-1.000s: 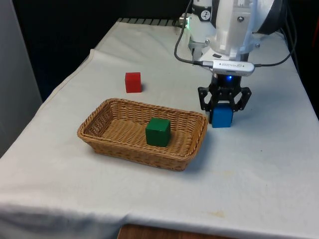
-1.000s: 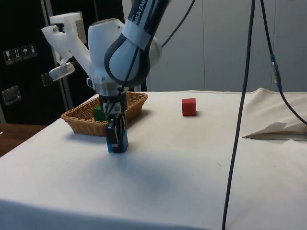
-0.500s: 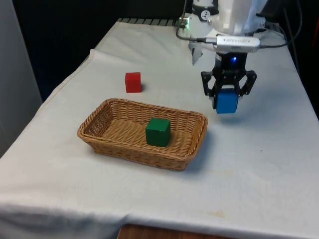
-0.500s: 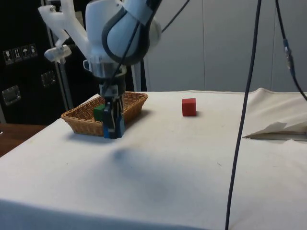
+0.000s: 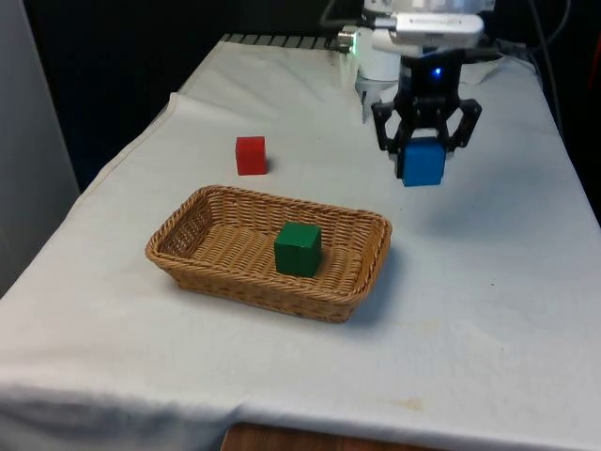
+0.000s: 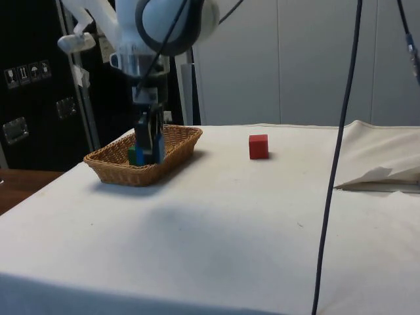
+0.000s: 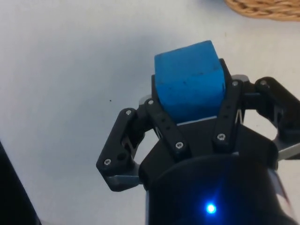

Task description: Pick up exactly two blocks and place them into the basket.

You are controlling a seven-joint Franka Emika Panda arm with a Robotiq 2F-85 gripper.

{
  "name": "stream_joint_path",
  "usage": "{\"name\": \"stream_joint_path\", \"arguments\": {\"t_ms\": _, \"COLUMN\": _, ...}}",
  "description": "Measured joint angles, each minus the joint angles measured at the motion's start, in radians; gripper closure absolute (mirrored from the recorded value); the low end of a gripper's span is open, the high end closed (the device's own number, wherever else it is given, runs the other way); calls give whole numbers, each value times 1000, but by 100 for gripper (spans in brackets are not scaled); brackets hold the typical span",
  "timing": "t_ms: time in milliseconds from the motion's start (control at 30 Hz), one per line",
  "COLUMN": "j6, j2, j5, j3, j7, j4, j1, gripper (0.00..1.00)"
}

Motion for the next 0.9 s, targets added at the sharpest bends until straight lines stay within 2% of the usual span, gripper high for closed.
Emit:
{"name": "stream_joint_path", "arguments": {"t_ms": 267, "j6": -19, "j2": -29, "j5": 1, "j3": -31, "j7": -55, "j4": 16, "j1": -7, "gripper": 99}}
{"name": "stream_joint_path", "arguments": {"t_ms": 367, "j6": -22, "j2": -32, "j5": 2, "j3": -34, "j7": -61, "j4": 19, "j1": -8, "gripper": 99}}
{"name": "stream_joint_path", "arguments": {"t_ms": 567, "j6": -48, "j2": -42, "j5": 4, "j3": -67, "j7": -114, "j4": 48, "j1": -22, "gripper": 99}}
{"name": "stream_joint_path", "arguments": {"t_ms": 767, "j6": -55, "j2": -28, "j5": 10, "j3": -90, "j7": -146, "j4": 69, "j1": -31, "gripper": 99}}
{"name": "stream_joint_path", "arguments": {"t_ms": 900, "j6": -55, "j2": 6, "j5": 30, "j3": -110, "j7": -181, "j4": 98, "j1": -41, "gripper": 99}}
